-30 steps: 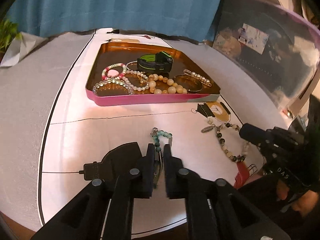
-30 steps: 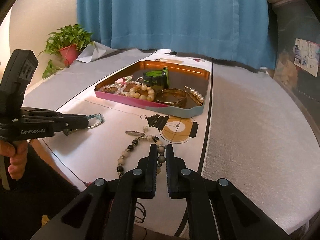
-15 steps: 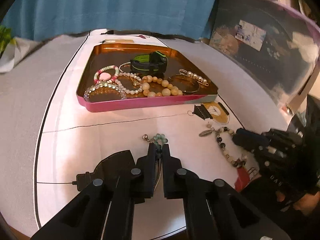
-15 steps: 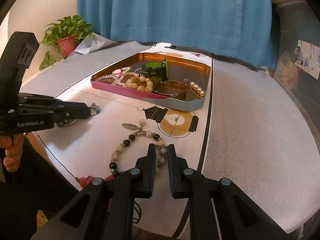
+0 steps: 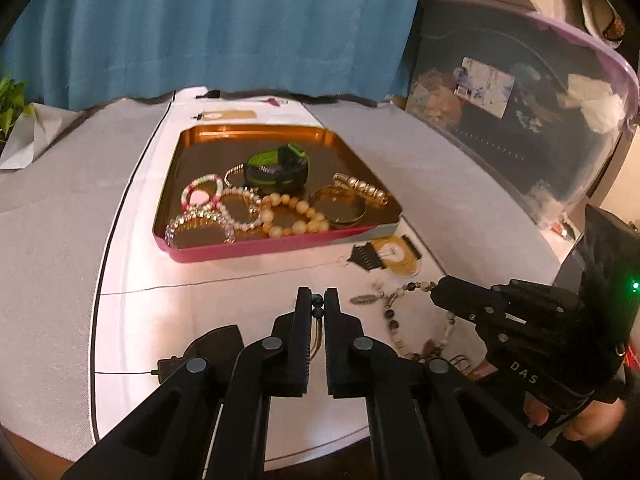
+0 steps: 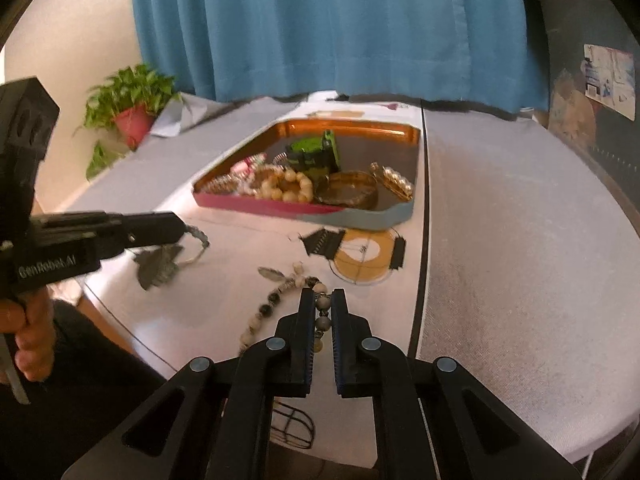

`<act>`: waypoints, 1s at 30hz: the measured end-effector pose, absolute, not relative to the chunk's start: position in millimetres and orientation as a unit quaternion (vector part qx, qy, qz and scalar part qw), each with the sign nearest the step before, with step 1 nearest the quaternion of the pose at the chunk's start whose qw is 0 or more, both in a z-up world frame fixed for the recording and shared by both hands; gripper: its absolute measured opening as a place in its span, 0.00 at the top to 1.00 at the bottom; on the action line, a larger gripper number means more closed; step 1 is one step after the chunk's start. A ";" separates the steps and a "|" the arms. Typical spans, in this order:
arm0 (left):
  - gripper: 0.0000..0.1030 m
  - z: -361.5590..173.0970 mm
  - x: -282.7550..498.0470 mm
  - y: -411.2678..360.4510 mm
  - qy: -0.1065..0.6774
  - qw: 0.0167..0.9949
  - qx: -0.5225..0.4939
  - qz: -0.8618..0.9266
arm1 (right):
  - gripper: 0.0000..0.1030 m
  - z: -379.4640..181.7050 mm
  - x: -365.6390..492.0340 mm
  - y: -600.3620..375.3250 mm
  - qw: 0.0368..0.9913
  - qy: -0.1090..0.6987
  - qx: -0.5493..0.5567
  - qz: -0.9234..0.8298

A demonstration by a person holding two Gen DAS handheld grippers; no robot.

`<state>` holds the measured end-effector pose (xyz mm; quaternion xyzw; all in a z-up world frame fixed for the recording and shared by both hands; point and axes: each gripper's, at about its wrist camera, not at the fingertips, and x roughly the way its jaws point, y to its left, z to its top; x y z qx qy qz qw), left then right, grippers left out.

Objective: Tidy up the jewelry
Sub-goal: 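Lift both held pieces and carry them toward the copper tray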

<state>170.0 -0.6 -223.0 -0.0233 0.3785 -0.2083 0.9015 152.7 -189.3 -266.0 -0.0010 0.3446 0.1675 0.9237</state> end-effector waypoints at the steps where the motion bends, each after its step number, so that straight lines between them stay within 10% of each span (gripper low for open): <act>1: 0.96 -218.9 167.8 0.3 0.375 0.902 -0.029 -0.212 | 0.92 -261.1 149.9 -190.8 0.925 0.338 0.007 0.174; 30: 0.96 -121.1 153.3 21.5 0.311 0.929 -0.021 -0.200 | 0.92 -168.6 132.3 -222.4 0.954 0.259 0.039 0.144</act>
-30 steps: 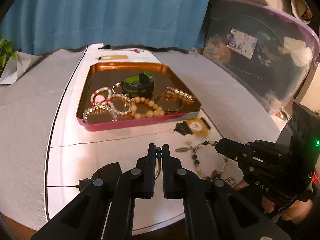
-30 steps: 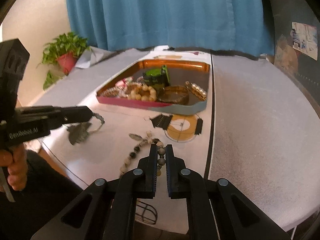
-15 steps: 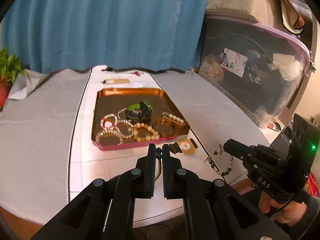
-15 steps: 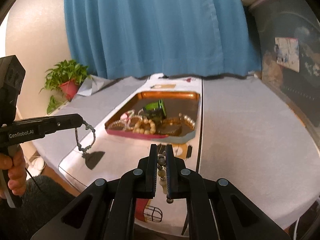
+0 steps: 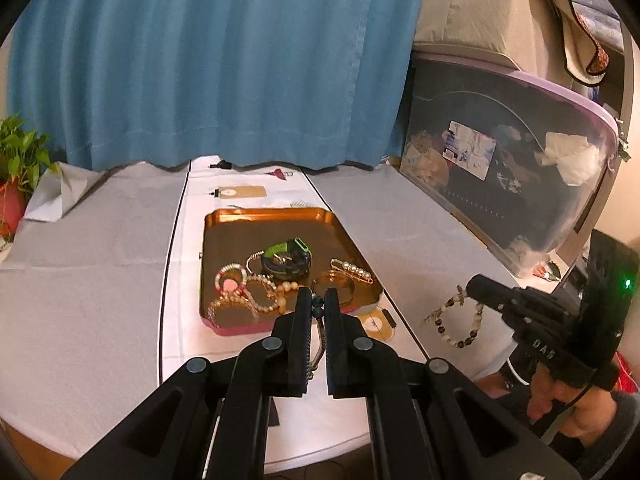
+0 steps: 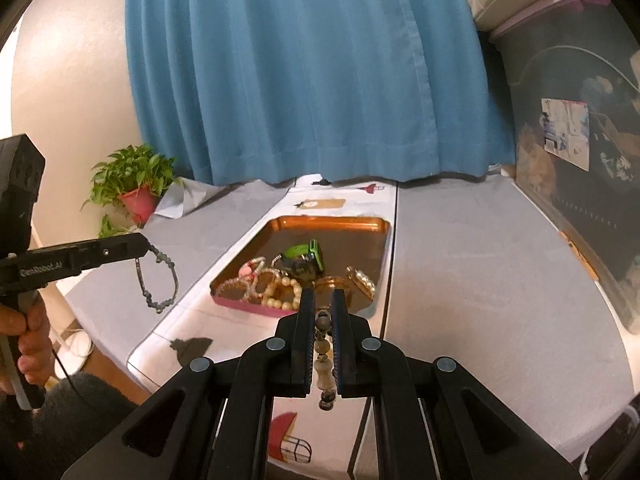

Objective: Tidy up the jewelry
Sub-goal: 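Lift both held pieces and carry them toward the copper tray, then lower both pieces over the tray and open both grippers to release them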

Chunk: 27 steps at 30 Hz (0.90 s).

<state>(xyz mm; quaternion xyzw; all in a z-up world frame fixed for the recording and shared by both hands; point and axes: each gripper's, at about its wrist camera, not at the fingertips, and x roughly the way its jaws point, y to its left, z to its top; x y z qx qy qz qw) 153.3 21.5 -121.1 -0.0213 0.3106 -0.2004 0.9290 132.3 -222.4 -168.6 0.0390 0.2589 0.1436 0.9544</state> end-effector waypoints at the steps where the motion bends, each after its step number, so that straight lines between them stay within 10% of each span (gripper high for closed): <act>1: 0.96 -119.3 155.5 22.0 0.310 0.929 -0.021 -0.202 | 0.92 -165.5 134.2 -223.0 0.954 0.259 0.041 0.148; 27: 0.96 -96.8 281.1 3.9 0.301 0.927 -0.025 -0.220 | 0.92 -102.1 241.7 -196.4 0.948 0.232 0.018 0.216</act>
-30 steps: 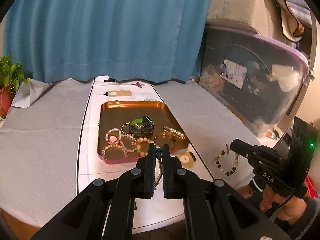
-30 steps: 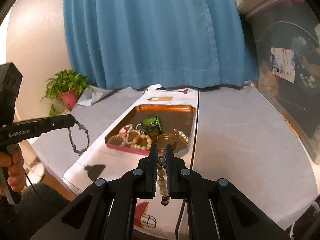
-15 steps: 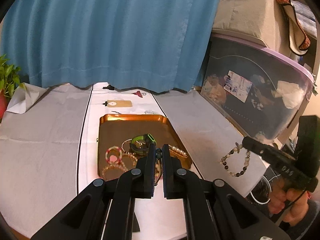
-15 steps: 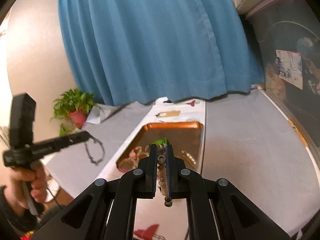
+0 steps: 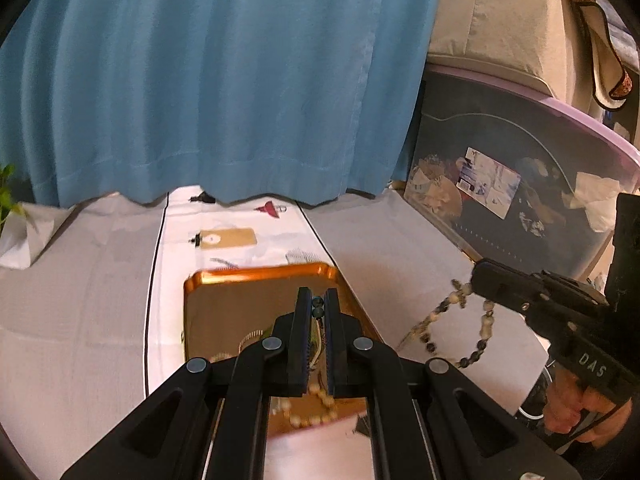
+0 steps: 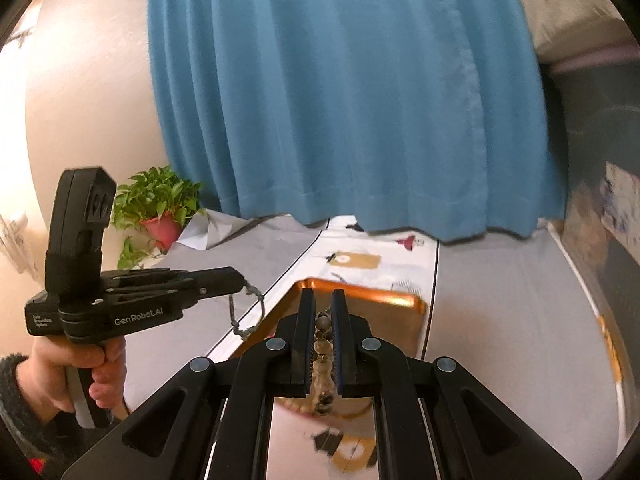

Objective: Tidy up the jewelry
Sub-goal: 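Lower both pieces over the tray and open both grippers to release them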

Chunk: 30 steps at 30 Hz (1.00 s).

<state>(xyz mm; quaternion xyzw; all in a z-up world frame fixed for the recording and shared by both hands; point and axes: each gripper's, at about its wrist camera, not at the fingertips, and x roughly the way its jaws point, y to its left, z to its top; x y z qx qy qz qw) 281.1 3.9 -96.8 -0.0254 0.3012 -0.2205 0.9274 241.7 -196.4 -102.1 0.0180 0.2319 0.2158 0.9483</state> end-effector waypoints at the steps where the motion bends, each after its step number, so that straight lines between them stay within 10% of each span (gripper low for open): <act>1: 0.96 -96.2 288.0 2.8 0.298 0.929 -0.024 -0.219 | 0.92 -101.8 249.0 -194.4 0.947 0.232 0.021 0.223; 30: 0.96 -257.4 436.0 16.0 0.495 0.862 0.007 -0.109 | 0.93 -270.9 432.5 -159.4 0.871 0.481 -0.028 0.098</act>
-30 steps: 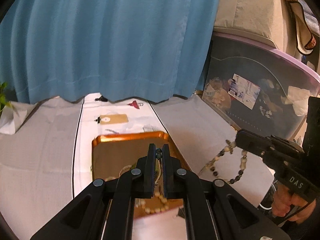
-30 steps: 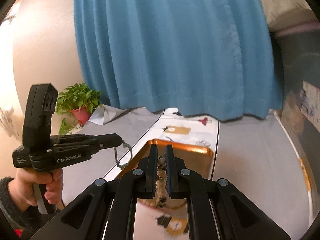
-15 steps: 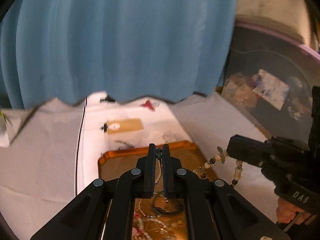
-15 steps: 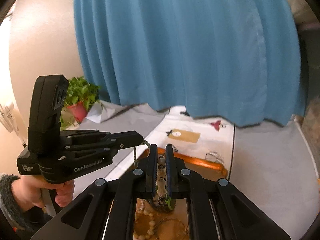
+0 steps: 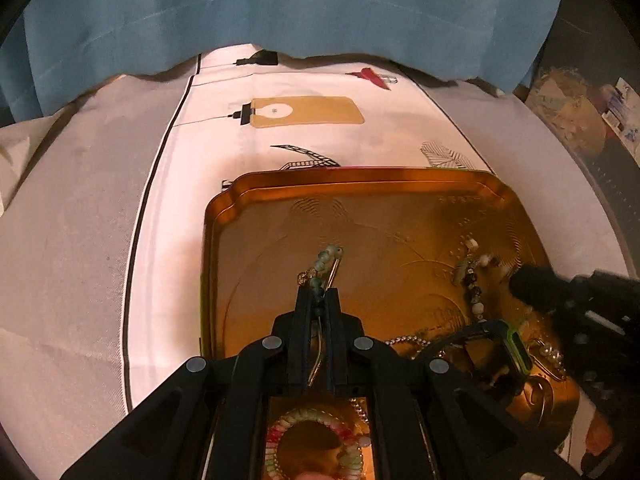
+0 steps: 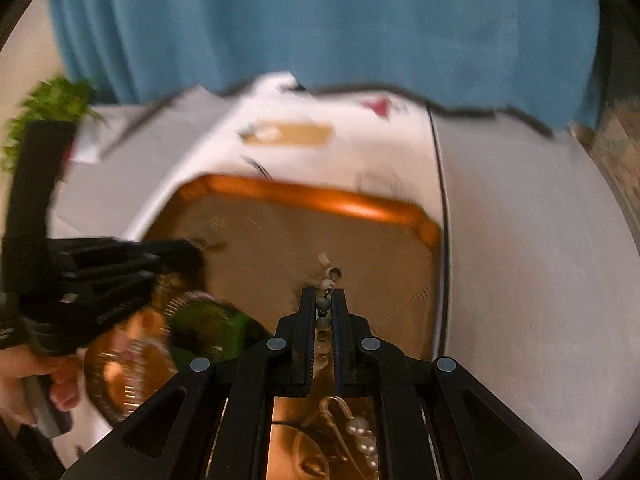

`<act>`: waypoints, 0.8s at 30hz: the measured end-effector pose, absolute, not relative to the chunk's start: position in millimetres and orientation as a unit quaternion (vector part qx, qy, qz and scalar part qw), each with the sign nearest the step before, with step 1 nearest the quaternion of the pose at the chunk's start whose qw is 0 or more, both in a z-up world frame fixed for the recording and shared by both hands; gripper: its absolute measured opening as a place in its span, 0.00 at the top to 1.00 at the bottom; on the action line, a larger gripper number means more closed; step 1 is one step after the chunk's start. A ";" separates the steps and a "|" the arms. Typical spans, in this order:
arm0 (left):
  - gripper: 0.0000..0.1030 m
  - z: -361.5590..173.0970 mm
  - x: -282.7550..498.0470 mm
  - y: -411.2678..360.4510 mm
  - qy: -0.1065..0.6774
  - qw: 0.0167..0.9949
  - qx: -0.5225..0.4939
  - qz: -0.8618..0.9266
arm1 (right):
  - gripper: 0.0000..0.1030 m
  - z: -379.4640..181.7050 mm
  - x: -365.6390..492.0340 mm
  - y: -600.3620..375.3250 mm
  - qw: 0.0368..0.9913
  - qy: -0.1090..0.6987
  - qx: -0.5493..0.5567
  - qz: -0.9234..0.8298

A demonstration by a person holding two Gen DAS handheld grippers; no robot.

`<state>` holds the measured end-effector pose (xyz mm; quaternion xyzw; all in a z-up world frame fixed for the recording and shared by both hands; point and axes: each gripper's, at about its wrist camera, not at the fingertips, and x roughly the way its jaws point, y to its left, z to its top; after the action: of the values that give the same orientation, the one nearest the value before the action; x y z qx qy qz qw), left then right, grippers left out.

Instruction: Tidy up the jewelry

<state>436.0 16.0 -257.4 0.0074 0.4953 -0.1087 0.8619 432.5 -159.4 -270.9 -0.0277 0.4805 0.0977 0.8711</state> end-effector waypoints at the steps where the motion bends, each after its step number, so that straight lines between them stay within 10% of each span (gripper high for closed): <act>1: 0.96 -257.4 435.9 16.5 0.501 0.859 0.006 -0.107 | 0.93 -277.4 434.8 -162.5 0.864 0.494 -0.020 0.095; 5: 0.89 -258.6 437.0 12.9 0.512 0.851 0.026 -0.114 | 0.89 -279.4 434.1 -177.4 0.862 0.496 0.036 0.099; 9: 0.28 -249.7 430.4 21.5 0.519 0.847 -0.020 -0.111 | 0.36 -271.6 421.4 -188.3 0.863 0.487 0.087 0.104; 24: 0.23 -135.5 308.5 31.1 0.411 0.907 -0.047 -0.076 | 0.24 -146.3 307.7 -170.0 0.913 0.394 0.033 0.100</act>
<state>308.5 31.1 -135.5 -0.0467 0.4105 -0.0763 0.9075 307.7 -170.0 -146.3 0.0333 0.3942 0.1002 0.9130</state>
